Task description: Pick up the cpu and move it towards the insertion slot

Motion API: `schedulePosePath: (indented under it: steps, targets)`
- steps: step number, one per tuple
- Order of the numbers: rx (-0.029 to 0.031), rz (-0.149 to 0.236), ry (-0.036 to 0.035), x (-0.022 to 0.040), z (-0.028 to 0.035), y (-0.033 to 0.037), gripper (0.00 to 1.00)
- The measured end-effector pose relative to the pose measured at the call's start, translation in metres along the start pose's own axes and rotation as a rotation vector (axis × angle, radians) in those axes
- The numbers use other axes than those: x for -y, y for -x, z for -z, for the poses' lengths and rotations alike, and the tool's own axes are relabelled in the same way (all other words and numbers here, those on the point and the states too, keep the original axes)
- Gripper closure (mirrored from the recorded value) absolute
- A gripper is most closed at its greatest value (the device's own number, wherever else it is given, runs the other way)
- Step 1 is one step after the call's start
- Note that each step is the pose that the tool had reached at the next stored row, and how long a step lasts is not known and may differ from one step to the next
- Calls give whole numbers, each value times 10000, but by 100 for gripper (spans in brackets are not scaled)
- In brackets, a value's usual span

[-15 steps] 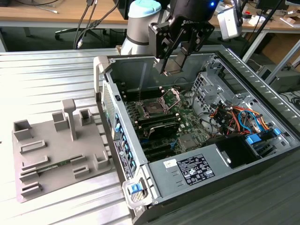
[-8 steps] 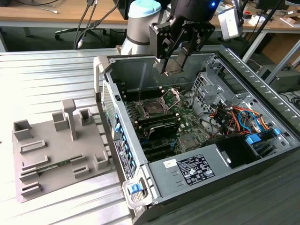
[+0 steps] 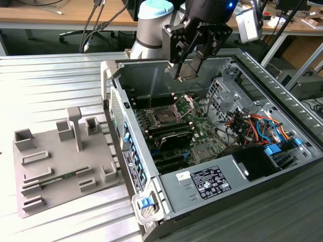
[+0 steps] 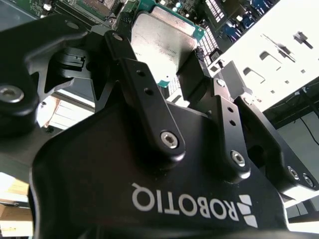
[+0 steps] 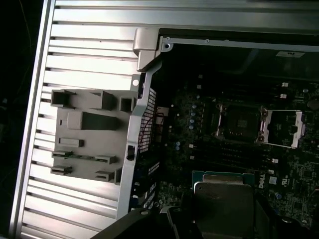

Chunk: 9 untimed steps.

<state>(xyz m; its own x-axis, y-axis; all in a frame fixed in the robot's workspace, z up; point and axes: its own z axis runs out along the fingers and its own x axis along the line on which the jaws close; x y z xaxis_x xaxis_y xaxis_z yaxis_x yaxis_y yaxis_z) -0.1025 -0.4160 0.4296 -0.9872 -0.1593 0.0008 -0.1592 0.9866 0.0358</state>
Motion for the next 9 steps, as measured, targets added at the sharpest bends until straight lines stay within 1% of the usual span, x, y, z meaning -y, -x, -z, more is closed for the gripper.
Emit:
schedulePosePath:
  steps: [9]
  targets:
    - [0,0,0,5,-4,30,45]
